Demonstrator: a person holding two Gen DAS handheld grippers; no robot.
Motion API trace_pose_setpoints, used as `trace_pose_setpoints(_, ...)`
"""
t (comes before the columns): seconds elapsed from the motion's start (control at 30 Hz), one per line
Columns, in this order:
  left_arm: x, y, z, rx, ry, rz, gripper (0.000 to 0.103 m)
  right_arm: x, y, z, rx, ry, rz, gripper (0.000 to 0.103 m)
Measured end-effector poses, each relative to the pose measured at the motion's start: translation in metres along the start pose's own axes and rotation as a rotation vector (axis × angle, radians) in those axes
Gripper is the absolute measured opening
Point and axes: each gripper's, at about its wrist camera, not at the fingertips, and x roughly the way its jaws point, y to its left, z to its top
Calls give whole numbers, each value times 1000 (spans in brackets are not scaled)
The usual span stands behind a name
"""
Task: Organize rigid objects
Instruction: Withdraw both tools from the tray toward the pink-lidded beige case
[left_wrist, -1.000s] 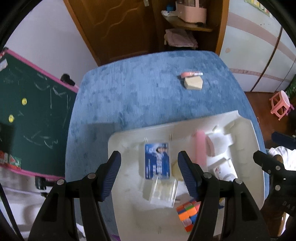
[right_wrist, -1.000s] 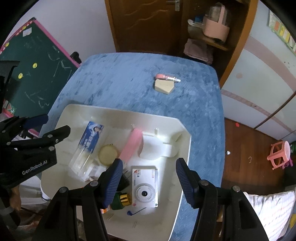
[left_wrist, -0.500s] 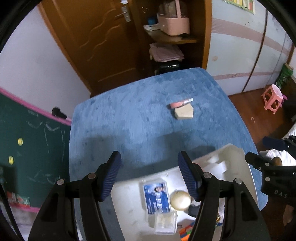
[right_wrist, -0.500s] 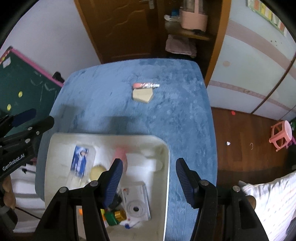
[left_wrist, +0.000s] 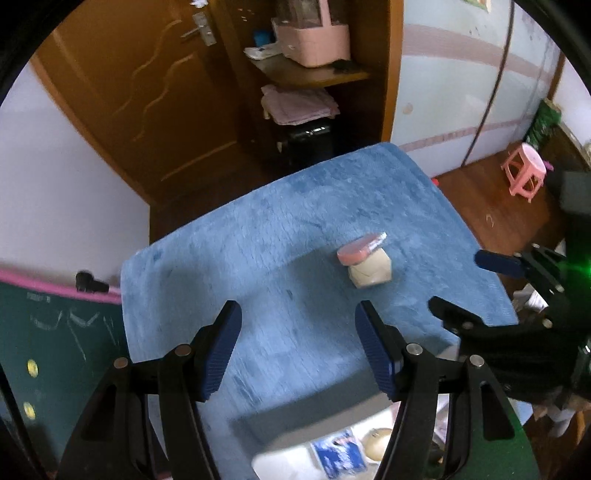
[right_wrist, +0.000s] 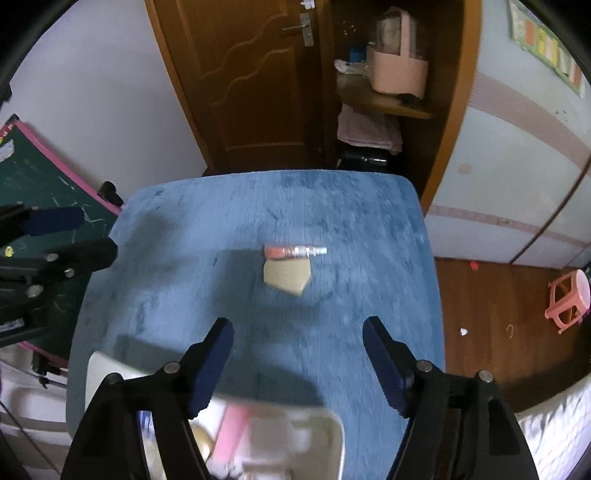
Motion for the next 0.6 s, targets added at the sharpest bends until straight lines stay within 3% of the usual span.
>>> trace_pose_setpoints(0.13, 29, 6, 14, 97, 45, -41, 68, 46, 3, 26, 26, 80, 29, 74)
trace_pose_setpoints(0.3, 56, 16, 16, 170, 76, -11, 68, 96, 7, 47, 32, 179, 29, 74)
trace_pose_setpoints(0.6, 83, 28, 16, 157, 123, -62, 68, 157, 23, 56, -44, 304, -5, 74)
